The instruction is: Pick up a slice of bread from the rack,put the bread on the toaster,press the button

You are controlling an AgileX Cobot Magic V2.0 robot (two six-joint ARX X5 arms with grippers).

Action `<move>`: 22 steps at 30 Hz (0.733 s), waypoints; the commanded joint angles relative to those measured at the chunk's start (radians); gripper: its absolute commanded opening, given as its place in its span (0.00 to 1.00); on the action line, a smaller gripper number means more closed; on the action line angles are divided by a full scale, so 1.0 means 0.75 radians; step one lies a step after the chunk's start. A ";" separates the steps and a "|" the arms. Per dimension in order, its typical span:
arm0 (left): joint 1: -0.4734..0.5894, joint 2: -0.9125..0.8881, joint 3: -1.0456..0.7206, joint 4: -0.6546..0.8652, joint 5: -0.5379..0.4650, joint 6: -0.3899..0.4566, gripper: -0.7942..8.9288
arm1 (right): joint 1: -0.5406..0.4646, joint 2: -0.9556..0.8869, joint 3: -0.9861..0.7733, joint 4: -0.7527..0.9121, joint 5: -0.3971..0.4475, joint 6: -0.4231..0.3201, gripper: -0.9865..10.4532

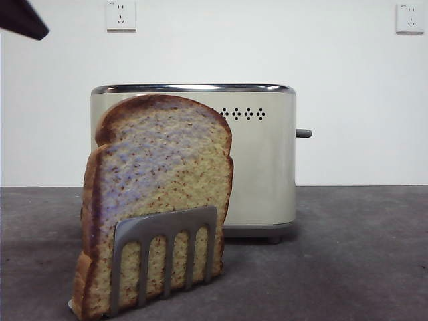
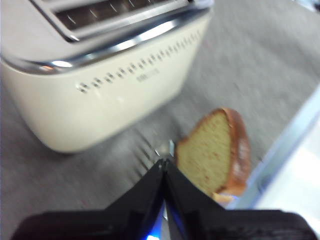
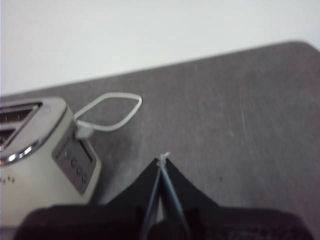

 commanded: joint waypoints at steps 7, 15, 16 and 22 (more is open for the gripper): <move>-0.104 0.472 0.566 -0.537 0.020 0.016 0.08 | 0.001 0.136 0.131 -0.083 -0.153 0.170 0.08; -0.310 0.695 0.828 -0.669 0.006 -0.116 0.08 | 0.001 0.222 0.155 -0.097 -0.346 0.185 0.08; -0.334 0.711 0.836 -0.670 0.001 -0.116 0.08 | 0.001 0.228 0.156 -0.099 -0.355 0.185 0.08; -0.486 0.794 0.841 -0.676 -0.172 -0.146 0.08 | 0.001 0.248 0.160 -0.120 -0.359 0.183 0.08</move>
